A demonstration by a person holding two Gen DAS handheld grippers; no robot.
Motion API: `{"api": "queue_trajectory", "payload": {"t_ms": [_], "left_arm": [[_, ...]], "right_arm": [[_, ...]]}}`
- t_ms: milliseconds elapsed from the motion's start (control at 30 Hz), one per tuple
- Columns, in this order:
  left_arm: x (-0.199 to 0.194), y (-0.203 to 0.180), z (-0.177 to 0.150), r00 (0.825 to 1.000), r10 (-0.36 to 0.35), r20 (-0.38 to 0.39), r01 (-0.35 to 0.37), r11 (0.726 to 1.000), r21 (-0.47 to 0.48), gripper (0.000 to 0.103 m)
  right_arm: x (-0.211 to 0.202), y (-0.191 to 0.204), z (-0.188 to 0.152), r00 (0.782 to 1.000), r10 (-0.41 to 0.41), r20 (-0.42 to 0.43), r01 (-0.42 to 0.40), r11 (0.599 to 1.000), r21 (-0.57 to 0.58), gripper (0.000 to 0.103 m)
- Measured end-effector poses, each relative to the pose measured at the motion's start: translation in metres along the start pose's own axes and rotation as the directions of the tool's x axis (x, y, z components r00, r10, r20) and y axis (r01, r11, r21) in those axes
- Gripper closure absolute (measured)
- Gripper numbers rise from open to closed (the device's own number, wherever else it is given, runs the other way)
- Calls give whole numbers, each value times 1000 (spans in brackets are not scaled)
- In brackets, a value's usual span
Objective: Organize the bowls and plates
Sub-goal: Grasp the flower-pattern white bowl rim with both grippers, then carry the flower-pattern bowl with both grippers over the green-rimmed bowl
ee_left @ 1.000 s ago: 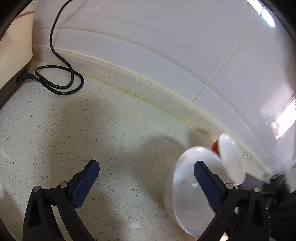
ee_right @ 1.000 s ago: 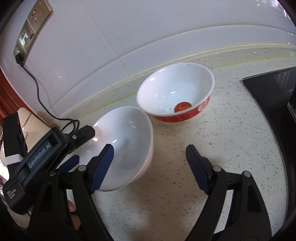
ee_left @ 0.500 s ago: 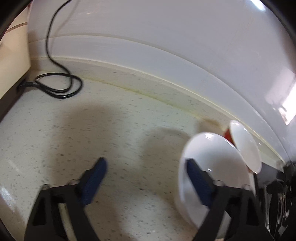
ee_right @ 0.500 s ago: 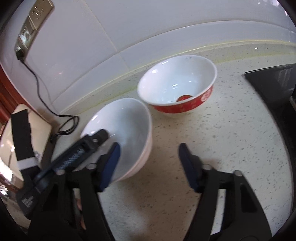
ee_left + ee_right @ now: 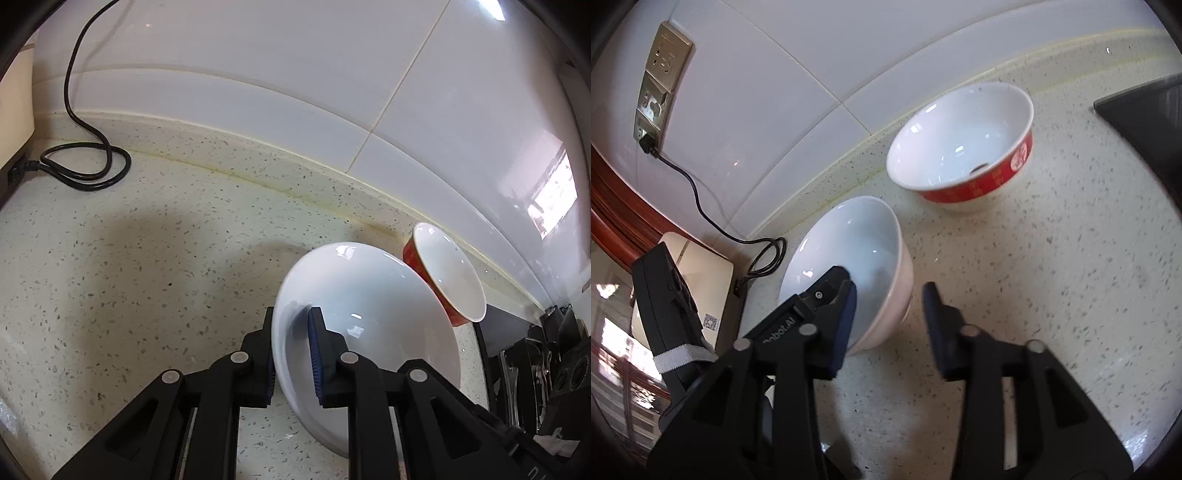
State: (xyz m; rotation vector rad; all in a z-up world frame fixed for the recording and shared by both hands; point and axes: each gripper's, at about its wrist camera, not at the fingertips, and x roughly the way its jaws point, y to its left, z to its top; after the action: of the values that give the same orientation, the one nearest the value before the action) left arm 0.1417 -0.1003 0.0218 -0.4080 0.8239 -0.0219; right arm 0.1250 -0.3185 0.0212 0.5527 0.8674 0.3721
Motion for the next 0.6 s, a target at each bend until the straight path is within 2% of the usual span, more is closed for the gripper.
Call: {"api": "queue_trajectory", "payload": {"t_ms": [100,167,233,400,600], "left_arm": [[-3,-1,-2,1000,0,-4,0,1000,8,87],[-3,1,-3,1000,-20,-12,20,1000,-5,87],[-9,-1,-4,1000,-16,-3,16,1000,1,87],[-27,-8,-6,999,28,40,-29,999,38,87],[-51,-10,-13,995,80,55,-83,994,68,86]], "right_arm": [[-5,6,-1,1000,-20,16,21,999,-42,70],[-6,11,-3,999,-41,27,43,997,-57,72],[-7,11,-3,998,-61,31,63,996,-61,79],[-11,20,-6,997,-67,38,70,994,-82,81],[-16,31,-8,998,-49,25,51,994,-98,81]]}}
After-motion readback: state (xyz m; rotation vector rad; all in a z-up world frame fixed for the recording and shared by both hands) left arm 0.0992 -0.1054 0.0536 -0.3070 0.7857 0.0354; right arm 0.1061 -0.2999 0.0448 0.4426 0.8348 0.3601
